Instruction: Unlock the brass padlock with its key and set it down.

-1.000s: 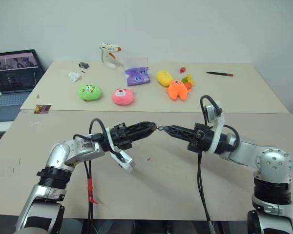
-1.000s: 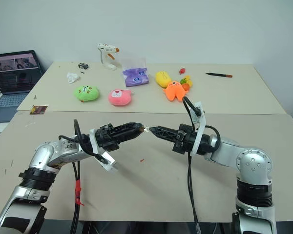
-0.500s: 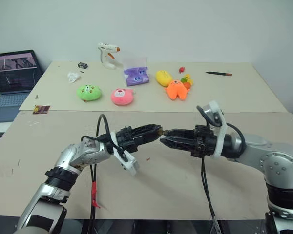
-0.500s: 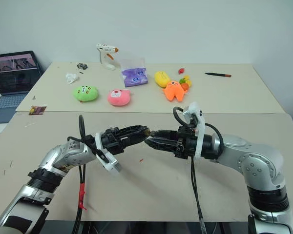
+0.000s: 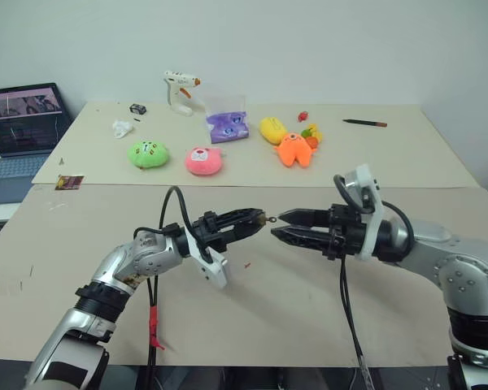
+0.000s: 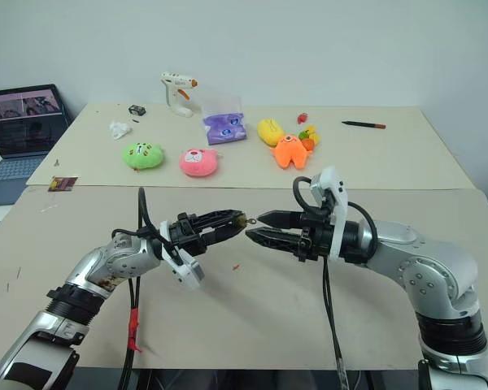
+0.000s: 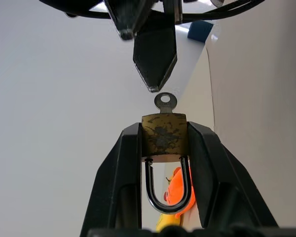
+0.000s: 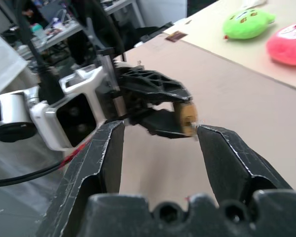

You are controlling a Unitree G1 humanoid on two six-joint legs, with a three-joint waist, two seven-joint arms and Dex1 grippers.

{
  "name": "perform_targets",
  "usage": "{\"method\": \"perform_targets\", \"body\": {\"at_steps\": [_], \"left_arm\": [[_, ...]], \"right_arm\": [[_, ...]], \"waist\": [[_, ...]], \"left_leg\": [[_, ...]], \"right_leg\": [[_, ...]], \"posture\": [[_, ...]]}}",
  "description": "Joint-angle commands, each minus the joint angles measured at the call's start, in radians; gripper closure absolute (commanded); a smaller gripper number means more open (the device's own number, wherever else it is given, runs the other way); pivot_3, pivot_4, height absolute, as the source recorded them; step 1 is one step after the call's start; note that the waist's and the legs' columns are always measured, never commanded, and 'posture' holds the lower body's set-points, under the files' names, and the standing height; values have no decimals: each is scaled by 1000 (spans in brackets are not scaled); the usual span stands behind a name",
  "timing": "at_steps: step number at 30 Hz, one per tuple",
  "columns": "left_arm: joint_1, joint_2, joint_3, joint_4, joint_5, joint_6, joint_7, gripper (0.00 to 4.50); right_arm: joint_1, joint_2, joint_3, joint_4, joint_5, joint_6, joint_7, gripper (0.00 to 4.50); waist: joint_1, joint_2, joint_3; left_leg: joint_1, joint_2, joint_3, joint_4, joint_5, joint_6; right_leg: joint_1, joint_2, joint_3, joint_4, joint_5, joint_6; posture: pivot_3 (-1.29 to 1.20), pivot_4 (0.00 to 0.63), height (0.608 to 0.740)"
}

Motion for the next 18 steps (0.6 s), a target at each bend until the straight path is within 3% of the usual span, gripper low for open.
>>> {"method": "perform_targets", "body": {"at_steps": [1, 18], "left_arm": [[9, -5, 2, -30, -34, -1, -11, 3695], [6, -19, 7, -28, -28, -5, -29, 3695]], "right_arm": [[-18, 9, 21, 17, -88, -74, 12, 1634], [-42, 99, 93, 29, -164, -85, 49, 1634]], "waist": [[0, 0, 0], [-1, 0, 0]], "left_leg": [[0, 0, 0, 0, 0, 0], [0, 0, 0, 0, 0, 0]], "right_leg": [[0, 0, 0, 0, 0, 0], [0, 0, 0, 0, 0, 0]], "posture": [[0, 150, 740], [0, 150, 740]]}}
